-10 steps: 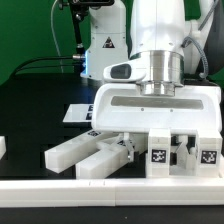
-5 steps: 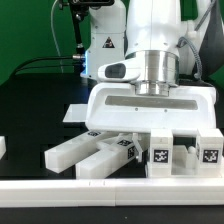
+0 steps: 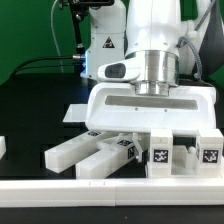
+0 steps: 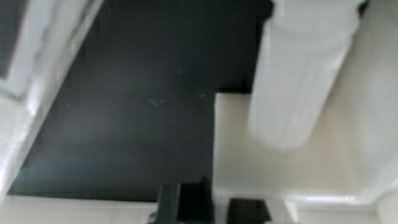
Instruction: Assemble chair
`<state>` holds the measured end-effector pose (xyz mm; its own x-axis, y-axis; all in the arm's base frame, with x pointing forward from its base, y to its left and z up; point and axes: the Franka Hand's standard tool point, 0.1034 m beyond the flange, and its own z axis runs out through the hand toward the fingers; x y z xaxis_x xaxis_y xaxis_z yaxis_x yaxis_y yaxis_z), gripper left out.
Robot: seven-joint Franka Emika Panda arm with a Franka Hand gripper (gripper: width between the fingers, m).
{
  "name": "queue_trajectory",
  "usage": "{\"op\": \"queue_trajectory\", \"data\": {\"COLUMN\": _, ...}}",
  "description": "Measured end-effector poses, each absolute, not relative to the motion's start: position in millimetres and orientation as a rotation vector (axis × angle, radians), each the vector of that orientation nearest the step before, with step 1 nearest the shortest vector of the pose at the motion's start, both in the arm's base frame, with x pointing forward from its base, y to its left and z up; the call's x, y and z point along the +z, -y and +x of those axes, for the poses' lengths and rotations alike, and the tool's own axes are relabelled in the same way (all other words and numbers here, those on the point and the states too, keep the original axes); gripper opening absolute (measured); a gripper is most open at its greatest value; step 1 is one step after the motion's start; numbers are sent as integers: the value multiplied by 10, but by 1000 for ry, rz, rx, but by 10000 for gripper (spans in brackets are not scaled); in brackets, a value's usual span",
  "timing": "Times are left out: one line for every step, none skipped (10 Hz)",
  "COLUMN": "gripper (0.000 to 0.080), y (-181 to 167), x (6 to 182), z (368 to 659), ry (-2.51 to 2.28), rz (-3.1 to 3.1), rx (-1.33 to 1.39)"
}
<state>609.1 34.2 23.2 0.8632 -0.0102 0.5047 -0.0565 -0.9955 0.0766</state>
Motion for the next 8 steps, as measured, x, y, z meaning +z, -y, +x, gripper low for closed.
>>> {"op": "queue_trajectory", "data": {"gripper": 29, "y": -316, "x": 288, "z": 6099, "ry": 60, "rz": 2949, "rx": 798}}
{"op": "queue_trajectory", "data": {"gripper": 28, "y": -301, "x": 356, "z": 6093, "ry": 69, "rz": 2958, "rx": 791}}
{"op": "queue_trajectory", "data": {"gripper": 28, "y": -321, "x": 410, "z": 6071, "ry": 76, "rz": 2988, "rx": 744}}
{"op": "queue_trajectory", "data": {"gripper": 28, "y": -342, "x": 526, "z": 6072, "ry": 86, "rz": 3025, "rx": 693}}
{"op": "queue_trajectory", "data": {"gripper": 28, "y": -303, "x": 638, "z": 6086, "ry": 97, "rz": 3023, "rx": 707}}
{"op": "queue_trajectory", "data": {"gripper": 28, "y": -289, "x": 663, "z": 6031, "ry": 112, "rz": 3070, "rx": 606}}
{"op": "queue_trajectory", "data": {"gripper": 28, "y": -301, "x": 747, "z": 5982, "ry": 129, "rz": 3147, "rx": 427}}
{"op": "queue_trajectory", "data": {"gripper": 28, "y": -283, "x": 855, "z": 5997, "ry": 129, "rz": 3179, "rx": 319}}
